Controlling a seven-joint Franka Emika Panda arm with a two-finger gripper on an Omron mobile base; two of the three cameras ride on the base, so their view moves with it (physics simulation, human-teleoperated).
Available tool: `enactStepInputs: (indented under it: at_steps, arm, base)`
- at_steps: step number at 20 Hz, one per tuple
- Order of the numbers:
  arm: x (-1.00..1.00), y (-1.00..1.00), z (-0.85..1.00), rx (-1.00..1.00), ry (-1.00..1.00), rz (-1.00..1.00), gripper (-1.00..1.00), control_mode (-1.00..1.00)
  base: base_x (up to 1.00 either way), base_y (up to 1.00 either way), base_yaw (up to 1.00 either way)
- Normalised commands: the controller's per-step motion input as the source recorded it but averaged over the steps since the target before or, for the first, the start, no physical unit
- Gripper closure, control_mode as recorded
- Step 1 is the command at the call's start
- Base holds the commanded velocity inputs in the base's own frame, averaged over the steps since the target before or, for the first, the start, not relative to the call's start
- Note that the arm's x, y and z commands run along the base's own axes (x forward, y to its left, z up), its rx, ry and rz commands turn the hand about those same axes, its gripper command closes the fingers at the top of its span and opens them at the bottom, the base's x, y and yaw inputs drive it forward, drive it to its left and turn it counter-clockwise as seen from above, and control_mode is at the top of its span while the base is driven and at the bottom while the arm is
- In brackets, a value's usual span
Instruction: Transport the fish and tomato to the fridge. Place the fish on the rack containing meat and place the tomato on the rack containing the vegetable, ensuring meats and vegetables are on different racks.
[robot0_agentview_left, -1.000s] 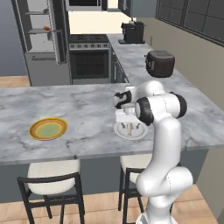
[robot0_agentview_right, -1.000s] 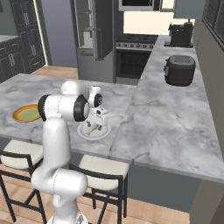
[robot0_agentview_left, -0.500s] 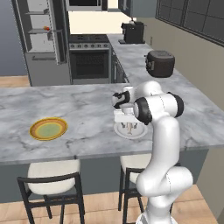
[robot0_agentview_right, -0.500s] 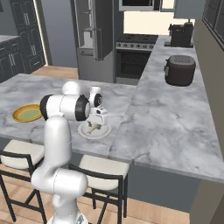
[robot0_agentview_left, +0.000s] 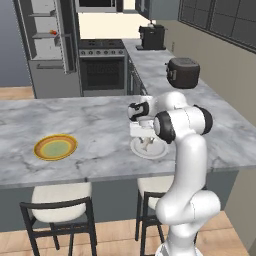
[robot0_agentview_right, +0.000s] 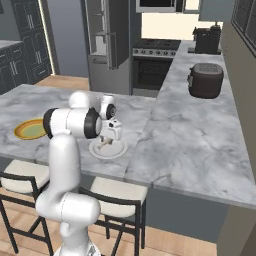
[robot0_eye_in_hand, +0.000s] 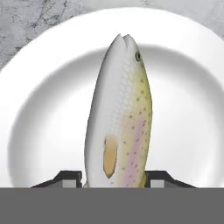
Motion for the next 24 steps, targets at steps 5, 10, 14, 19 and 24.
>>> enactStepInputs:
  at_steps: [5,10,14,19,24]
  arm:
    - [-0.8,-0.16,0.94,0.0,-0.35,0.02,1.0,-1.0]
    - [-0.91,-0.02,1.0,0.0,-0.3,0.09,1.0,-1.0]
    - [-0.96,0.0,1.0,0.0,-0.24,0.17,1.0,-1.0]
    - [-1.0,0.0,1.0,0.0,-0.19,0.21,1.0,-1.0]
    - [-1.0,0.0,1.0,0.0,-0.17,0.14,1.0,-1.0]
  base:
    - [0.0,0.0,0.0]
    - [0.0,0.0,0.0]
    - [0.0,0.0,0.0]
    - [0.0,0.0,0.0]
    - [0.0,0.0,0.0]
